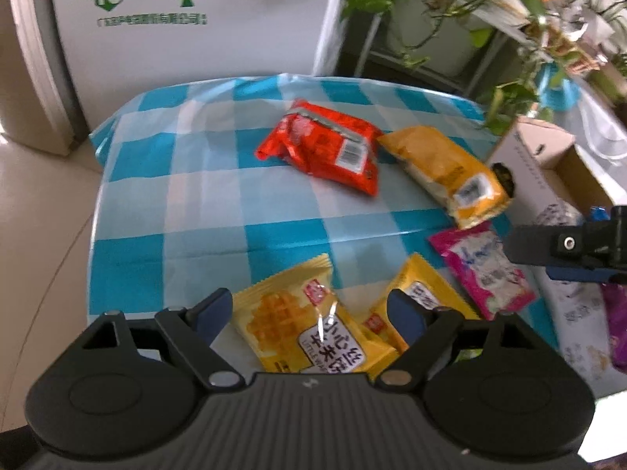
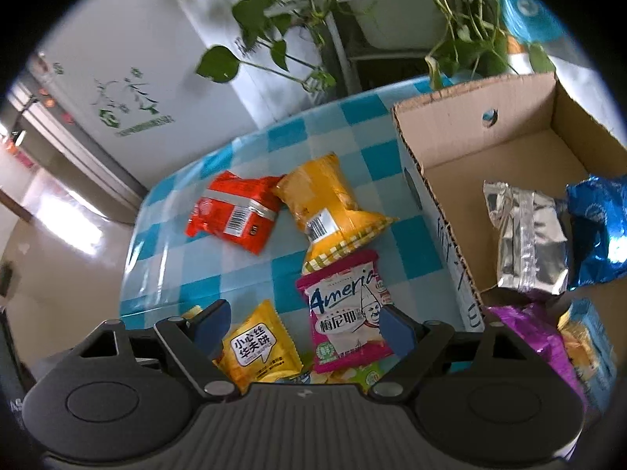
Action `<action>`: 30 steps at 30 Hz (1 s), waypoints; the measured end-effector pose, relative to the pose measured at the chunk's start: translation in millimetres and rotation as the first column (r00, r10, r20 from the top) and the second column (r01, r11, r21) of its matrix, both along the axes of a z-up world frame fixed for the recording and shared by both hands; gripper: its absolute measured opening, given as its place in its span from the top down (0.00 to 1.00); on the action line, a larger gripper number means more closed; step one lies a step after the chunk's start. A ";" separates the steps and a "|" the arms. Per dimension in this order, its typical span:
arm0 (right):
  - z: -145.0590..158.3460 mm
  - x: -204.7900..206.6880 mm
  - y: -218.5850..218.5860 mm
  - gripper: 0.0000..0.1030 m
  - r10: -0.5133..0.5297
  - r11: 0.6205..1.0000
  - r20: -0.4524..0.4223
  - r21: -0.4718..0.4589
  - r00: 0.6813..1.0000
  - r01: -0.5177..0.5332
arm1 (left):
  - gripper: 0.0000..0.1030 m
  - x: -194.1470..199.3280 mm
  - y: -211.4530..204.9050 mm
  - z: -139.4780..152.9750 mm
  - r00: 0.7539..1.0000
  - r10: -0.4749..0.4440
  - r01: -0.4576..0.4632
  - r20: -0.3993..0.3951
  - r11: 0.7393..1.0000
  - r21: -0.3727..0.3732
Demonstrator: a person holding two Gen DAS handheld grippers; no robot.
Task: Organize snacks
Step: 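Move the left tool to the yellow waffle bag while the right tool approaches the pink Ameri bag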
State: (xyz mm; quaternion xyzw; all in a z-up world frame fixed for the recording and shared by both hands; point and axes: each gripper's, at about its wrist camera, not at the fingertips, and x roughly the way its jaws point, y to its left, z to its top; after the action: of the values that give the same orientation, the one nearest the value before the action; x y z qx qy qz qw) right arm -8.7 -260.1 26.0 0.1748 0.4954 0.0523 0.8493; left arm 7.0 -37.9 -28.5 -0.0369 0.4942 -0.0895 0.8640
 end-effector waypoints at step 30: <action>-37.1 27.3 17.9 0.14 -0.136 0.983 -0.077 -0.133 0.988 0.125 | 0.13 -6.9 29.3 -0.5 1.000 0.004 -0.004 -0.002 0.998 0.070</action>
State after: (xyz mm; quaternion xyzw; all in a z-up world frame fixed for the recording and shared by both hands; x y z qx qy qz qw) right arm 18.5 -242.2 -11.0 0.1542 0.5211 -0.0427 0.8384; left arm 0.1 -8.7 -29.0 -0.0077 0.4979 -0.0705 0.8643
